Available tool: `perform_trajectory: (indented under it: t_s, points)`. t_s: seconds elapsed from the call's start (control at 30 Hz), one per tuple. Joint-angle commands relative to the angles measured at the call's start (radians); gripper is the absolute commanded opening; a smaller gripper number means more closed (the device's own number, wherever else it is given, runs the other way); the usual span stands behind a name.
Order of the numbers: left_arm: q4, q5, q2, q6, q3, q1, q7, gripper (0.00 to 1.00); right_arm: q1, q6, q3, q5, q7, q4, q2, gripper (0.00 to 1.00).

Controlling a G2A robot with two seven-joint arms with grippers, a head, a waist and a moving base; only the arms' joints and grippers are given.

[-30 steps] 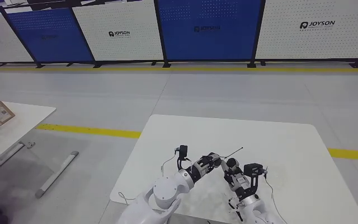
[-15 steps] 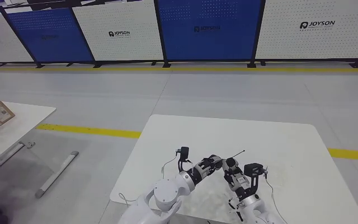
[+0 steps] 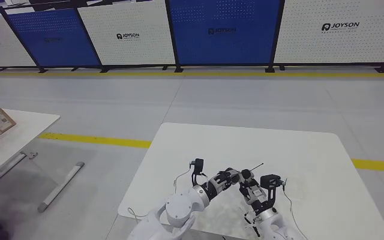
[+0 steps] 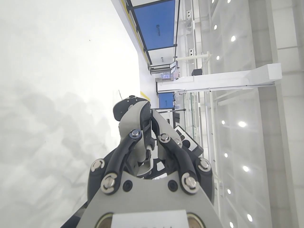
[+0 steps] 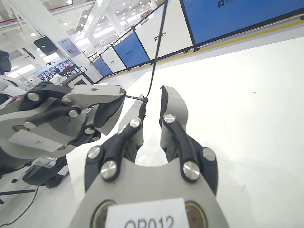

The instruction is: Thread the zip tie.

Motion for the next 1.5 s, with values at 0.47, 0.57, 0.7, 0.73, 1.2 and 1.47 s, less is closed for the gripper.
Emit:
perform_trajectory:
  t_s: [0.47,0.57,0.7,0.73,1.2,1.47]
  points:
    - [0.006,0.000,-0.001,-0.014,0.008,-0.001,0.012,0.00,0.002,-0.001,0.000,0.009,0.004,0.006,-0.001,0.00]
    - [0.005,-0.012,-0.002,-0.031,0.006,-0.001,0.011,0.00,0.001,-0.001,0.000,0.007,0.006,0.006,-0.001,0.00]
    - [0.007,-0.030,-0.003,-0.043,0.005,-0.001,0.008,0.00,0.000,-0.001,-0.002,0.009,0.004,0.008,-0.001,0.00]
    - [0.008,-0.028,-0.003,-0.046,0.005,-0.001,0.007,0.00,0.001,-0.001,-0.002,0.010,0.002,0.009,-0.001,0.00]
    - [0.006,-0.007,-0.003,-0.032,0.014,0.002,0.021,0.00,-0.008,-0.007,0.006,0.010,-0.003,-0.002,0.001,0.37]
    - [0.006,-0.002,-0.003,-0.028,0.014,-0.002,0.022,0.00,-0.020,-0.002,0.016,0.010,-0.005,-0.021,0.003,0.24]
